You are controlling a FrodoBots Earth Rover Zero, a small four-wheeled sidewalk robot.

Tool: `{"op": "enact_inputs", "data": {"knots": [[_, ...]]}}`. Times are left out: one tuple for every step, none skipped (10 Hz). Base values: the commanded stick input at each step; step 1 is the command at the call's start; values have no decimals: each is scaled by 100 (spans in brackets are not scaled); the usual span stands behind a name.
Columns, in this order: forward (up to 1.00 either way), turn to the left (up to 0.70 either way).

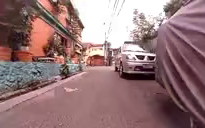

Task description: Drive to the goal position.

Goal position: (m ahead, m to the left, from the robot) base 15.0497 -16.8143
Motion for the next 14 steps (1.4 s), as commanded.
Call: {"op": "enact_inputs", "data": {"knots": [[70,0],[70,0],[70,0],[70,0],[70,0],[70,0],[70,0],[70,0],[70,0],[70,0],[70,0],[70,0],[70,0],[70,0]]}}
